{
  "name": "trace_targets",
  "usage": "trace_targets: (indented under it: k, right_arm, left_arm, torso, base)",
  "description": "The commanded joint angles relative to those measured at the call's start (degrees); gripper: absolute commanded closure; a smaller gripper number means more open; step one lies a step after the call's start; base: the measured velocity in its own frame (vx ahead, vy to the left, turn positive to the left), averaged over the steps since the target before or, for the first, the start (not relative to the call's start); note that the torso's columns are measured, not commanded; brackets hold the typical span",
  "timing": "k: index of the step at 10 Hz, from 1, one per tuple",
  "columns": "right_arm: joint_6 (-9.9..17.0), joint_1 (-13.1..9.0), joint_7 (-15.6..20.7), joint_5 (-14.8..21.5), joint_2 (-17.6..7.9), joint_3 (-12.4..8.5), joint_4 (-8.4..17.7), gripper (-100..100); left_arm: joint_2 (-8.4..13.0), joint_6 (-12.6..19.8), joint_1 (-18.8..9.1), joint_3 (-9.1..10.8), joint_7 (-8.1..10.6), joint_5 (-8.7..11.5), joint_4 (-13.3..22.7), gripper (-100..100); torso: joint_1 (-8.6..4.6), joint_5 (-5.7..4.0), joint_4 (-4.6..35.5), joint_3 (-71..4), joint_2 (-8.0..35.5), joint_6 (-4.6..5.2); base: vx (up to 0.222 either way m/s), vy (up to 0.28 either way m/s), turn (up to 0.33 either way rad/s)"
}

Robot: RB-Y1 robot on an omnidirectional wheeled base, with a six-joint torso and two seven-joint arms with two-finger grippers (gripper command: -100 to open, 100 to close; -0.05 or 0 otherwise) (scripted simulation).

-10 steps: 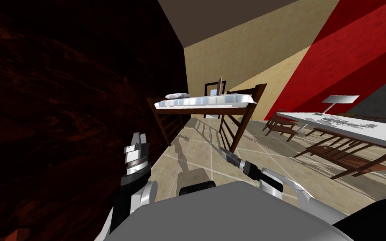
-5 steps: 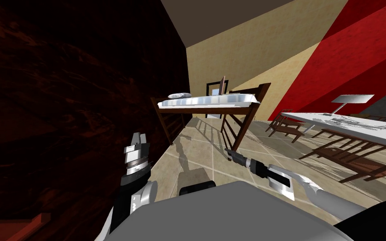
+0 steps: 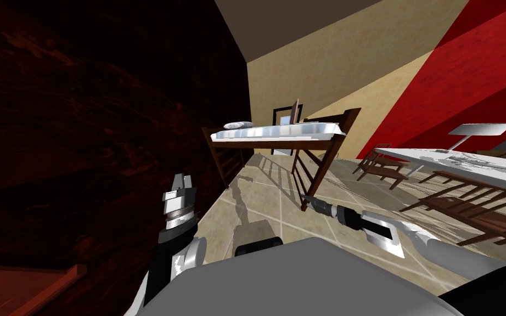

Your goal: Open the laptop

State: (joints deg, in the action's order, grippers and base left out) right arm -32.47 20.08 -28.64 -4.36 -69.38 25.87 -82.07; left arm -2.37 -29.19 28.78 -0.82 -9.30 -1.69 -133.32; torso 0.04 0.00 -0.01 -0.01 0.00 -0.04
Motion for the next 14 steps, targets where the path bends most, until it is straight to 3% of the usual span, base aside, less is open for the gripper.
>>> trace_targets:
  k: [1, 2, 4, 5, 6, 8, 9, 11, 12, 13, 14]
  right_arm:
    - [-0.5, -0.7, -0.8, 0.2, -4.4, 0.8, 3.0, -100]
    - [-0.7, -2.0, -2.2, 0.4, -6.2, 2.3, 5.7, -100]
    - [-0.7, -2.0, -2.2, 0.4, -9.3, 2.3, 6.7, -100]
    - [-0.8, -3.2, -3.5, 0.7, -11.3, 3.8, 8.4, -100]
    - [-0.8, -3.2, -3.5, 0.7, -13.0, 3.8, 10.0, -100]
    - [-0.8, -3.2, -3.5, 0.7, -15.7, 3.8, 10.4, -100]
    - [-0.9, -4.4, -4.8, 1.1, -18.0, 5.3, 12.7, -100]
    - [-0.9, -4.4, -4.8, 1.1, -21.4, 5.3, 13.9, -100]
    - [-0.9, -4.4, -4.8, 1.1, -21.4, 5.3, 13.9, -100]
    - [-1.0, -5.6, -6.0, 1.6, -24.2, 6.7, 15.8, -100]
    - [-1.0, -5.6, -6.0, 1.6, -25.9, 6.7, 17.1, -100]
  left_arm:
    - [0.0, 0.0, 0.0, 0.00, 0.00, 0.0, 0.0, 0]
    - [0.0, 0.0, 0.0, 0.00, 0.00, 0.0, 0.0, 0]
    - [0.0, 0.0, 0.0, 0.00, 0.00, 0.0, 0.0, 0]
    - [0.0, 0.0, 0.0, 0.00, 0.00, 0.0, 0.0, 0]
    - [0.0, 0.0, 0.0, 0.00, 0.00, 0.0, 0.0, 0]
    - [0.0, 0.0, 0.0, 0.01, 0.00, 0.0, 0.0, 0]
    - [0.0, 0.0, 0.0, 0.01, 0.00, 0.0, 0.0, 0]
    - [0.0, 0.0, 0.0, 0.01, 0.00, 0.0, 0.0, 0]
    - [0.0, 0.0, 0.0, 0.01, 0.00, 0.0, 0.0, 0]
    - [0.0, 0.0, 0.0, 0.01, 0.00, 0.0, 0.0, 0]
    - [0.0, 0.0, 0.0, 0.00, 0.00, 0.0, 0.0, 0]
  torso:
    - [0.02, 0.02, 0.0, 0.0, 0.0, 0.07]
    - [-0.07, 0.00, 0.0, 0.0, 0.0, 0.05]
    - [0.01, 0.00, 0.0, 0.0, 0.0, 0.04]
    - [-0.08, 0.01, 0.0, 0.0, 0.0, 0.05]
    - [-0.01, -0.01, 0.0, 0.0, 0.0, 0.02]
    - [-0.11, -0.01, 0.0, 0.0, 0.0, 0.06]
    - [-0.17, -0.04, 0.0, 0.0, 0.0, 0.05]
    - [0.04, 0.02, 0.0, 0.0, 0.0, 0.06]
    - [0.00, 0.00, 0.0, 0.0, 0.0, 0.05]
    - [-0.08, -0.02, 0.0, 0.0, 0.0, 0.05]
    - [-0.01, 0.01, 0.0, 0.0, 0.0, 0.00]
  base:
    - [-0.016, 0.024, -0.018]
    - [-0.031, 0.051, 0.095]
    - [-0.023, 0.042, 0.030]
    - [-0.023, 0.055, 0.087]
    - [-0.020, 0.052, 0.067]
    - [-0.002, 0.010, -0.001]
    - [-0.001, 0.031, 0.122]
    - [-0.004, 0.031, 0.015]
    - [-0.001, 0.012, -0.005]
    - [-0.002, 0.037, 0.094]
    - [0.005, 0.041, 0.066]
